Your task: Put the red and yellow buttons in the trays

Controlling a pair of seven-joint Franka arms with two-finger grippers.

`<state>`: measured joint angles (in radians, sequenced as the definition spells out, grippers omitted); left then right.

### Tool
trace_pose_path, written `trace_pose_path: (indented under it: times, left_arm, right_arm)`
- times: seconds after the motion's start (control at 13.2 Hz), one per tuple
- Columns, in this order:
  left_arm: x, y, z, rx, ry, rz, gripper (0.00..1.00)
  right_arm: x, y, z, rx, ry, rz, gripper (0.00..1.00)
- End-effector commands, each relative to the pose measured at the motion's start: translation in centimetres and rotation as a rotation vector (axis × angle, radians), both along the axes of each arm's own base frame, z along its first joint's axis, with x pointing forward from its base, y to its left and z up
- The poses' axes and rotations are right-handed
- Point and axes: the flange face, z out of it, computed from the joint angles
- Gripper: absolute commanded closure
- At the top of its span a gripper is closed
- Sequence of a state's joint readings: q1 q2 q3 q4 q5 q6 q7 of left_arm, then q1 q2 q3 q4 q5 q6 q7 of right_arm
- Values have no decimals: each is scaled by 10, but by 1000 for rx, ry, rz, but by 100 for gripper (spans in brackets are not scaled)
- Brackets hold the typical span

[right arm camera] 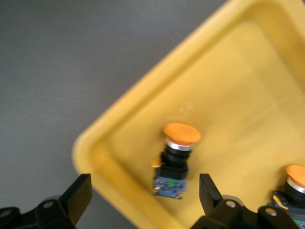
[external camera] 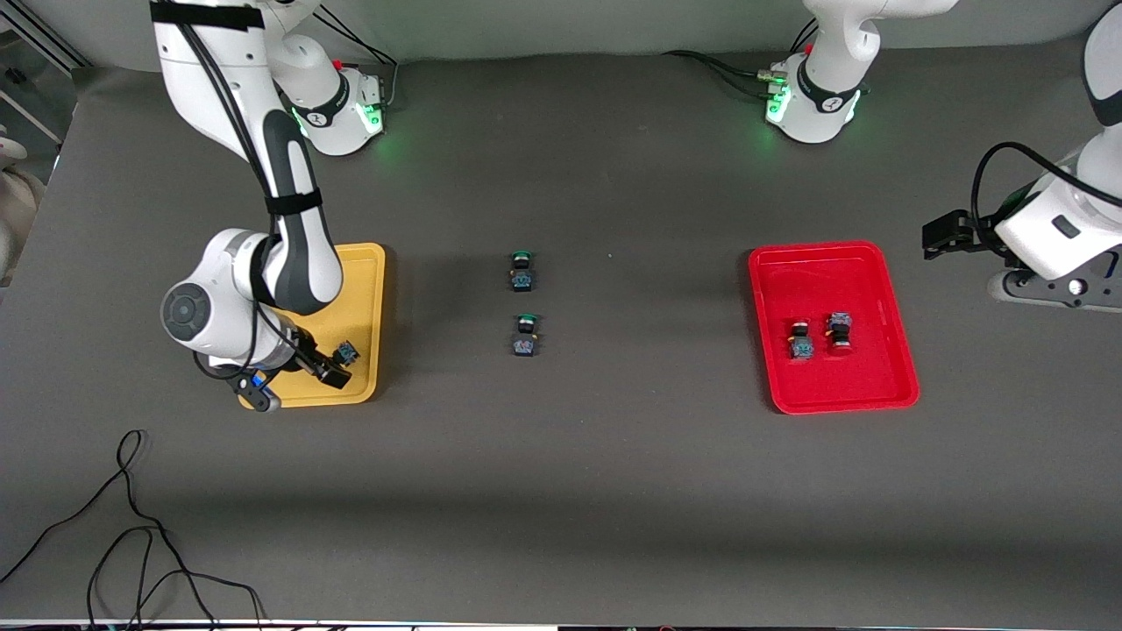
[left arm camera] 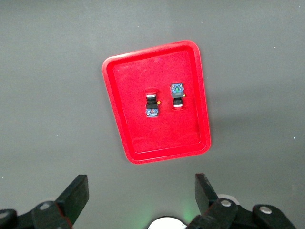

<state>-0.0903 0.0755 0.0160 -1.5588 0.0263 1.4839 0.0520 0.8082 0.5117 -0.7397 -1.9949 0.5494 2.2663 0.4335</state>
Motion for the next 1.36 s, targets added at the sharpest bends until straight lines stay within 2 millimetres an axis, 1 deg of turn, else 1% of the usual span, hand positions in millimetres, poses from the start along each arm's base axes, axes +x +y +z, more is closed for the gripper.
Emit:
trace_pose_path:
  times: [0.0, 0.08, 0.15, 0.23, 0.3, 0.38, 0.45, 0.53, 0.61, 0.68, 0.76, 0.91, 0.98, 1.06, 1.14, 1.21, 1.29]
  left_arm:
    - [-9, 4, 18, -32, -9, 14, 1]
    - [-9, 5, 19, -34, -12, 16, 1]
    - [-9, 3, 19, -32, -12, 17, 1]
    - [-9, 1, 19, -32, -12, 16, 1]
    - [-9, 1, 19, -30, -12, 14, 1]
    - [-9, 1, 19, -30, -13, 14, 1]
    - [-9, 1, 20, -31, -15, 14, 1]
    - [-9, 1, 20, -31, -15, 14, 1]
    - [-9, 4, 20, -31, -15, 20, 1]
    - [-10, 4, 21, -32, -16, 19, 1]
    - [-10, 4, 22, -32, -18, 17, 1]
    - [-10, 4, 22, -30, -18, 17, 1]
    - [-10, 4, 21, -30, -17, 17, 1]
    - [-10, 3, 21, -30, -17, 17, 1]
    - [-11, 3, 23, -30, -20, 17, 1]
    - [-10, 3, 22, -32, -20, 17, 1]
    - [-13, 3, 25, -31, -27, 17, 1]
  right_arm:
    - [26, 2, 81, 74, -4, 41, 0]
    - [35, 9, 112, 96, 4, 63, 0]
    - [41, 9, 144, 116, -12, 77, 0]
    - [45, 14, 176, 138, -43, 98, 0]
    - [44, 19, 206, 141, -66, 127, 0]
    - [43, 26, 238, 108, -87, 173, 0]
    - [39, 39, 270, 67, -108, 238, 0]
    - [32, 46, 296, 41, -124, 280, 0]
    - [23, 47, 324, 29, -149, 306, 0]
    - [13, 56, 345, 20, -169, 342, 0]
    - [6, 57, 363, 19, -196, 360, 0]
    - [-3, 52, 384, 31, -215, 388, 0]
    - [-6, 45, 387, 36, -199, 444, 0]
    - [-10, 46, 395, 41, -187, 504, 0]
    - [-11, 45, 397, 51, -165, 523, 0]
    - [-12, 53, 396, 55, -155, 547, 0]
    - [-13, 53, 396, 25, -148, 563, 0]
